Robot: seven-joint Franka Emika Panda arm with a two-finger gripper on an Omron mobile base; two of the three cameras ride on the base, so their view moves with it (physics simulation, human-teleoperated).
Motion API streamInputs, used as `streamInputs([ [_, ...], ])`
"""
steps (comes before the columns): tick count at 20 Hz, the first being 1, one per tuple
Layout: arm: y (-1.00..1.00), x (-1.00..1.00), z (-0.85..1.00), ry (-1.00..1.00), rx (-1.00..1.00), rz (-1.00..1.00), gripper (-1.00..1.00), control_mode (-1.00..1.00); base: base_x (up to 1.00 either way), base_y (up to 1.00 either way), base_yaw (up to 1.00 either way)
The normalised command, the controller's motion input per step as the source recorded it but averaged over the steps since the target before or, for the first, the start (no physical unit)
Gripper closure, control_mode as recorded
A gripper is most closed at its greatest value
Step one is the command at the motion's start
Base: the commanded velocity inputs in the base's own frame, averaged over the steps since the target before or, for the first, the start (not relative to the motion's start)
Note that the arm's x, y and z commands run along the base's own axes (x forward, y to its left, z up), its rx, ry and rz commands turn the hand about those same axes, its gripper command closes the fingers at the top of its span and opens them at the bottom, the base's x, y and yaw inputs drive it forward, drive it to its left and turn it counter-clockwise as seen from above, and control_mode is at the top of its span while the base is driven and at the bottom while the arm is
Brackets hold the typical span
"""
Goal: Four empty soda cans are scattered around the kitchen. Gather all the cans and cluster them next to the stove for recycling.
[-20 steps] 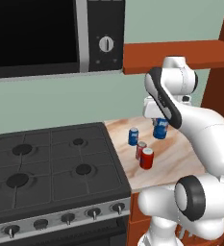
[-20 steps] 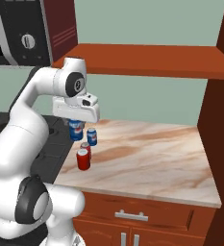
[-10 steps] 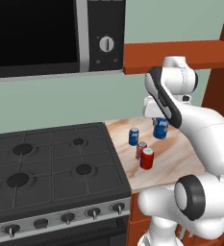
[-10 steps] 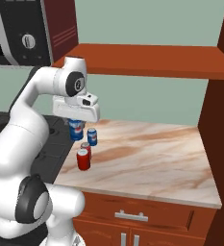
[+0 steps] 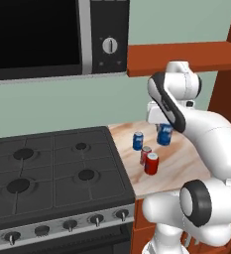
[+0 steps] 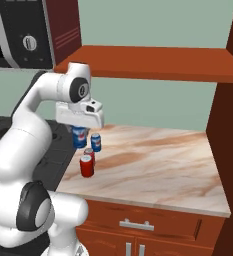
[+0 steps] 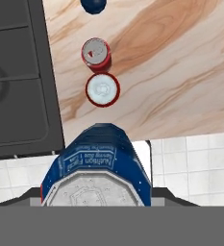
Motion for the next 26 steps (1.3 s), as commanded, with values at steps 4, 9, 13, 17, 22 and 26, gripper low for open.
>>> streamInputs([
  [4, 0.0, 0.0, -0.32, 0.0, 0.0, 0.0, 1.0, -1.0, 0.0, 0.0, 0.0],
  [9, 0.0, 0.0, -0.42, 0.0, 0.0, 0.0, 1.0, -1.0, 0.0, 0.0, 0.0],
  [13, 0.0, 0.0, -0.4, 0.0, 0.0, 0.0, 1.0, -1.0, 0.0, 0.0, 0.0],
  [17, 0.01, 0.0, -0.38, 0.0, 0.0, 0.0, 1.0, -1.0, 0.0, 0.0, 0.0],
  [22, 0.0, 0.0, -0.33, 0.0, 0.0, 0.0, 1.0, -1.0, 0.0, 0.0, 0.0],
  [26, 0.0, 0.0, -0.29, 0.0, 0.0, 0.0, 1.0, -1.0, 0.0, 0.0, 0.0],
])
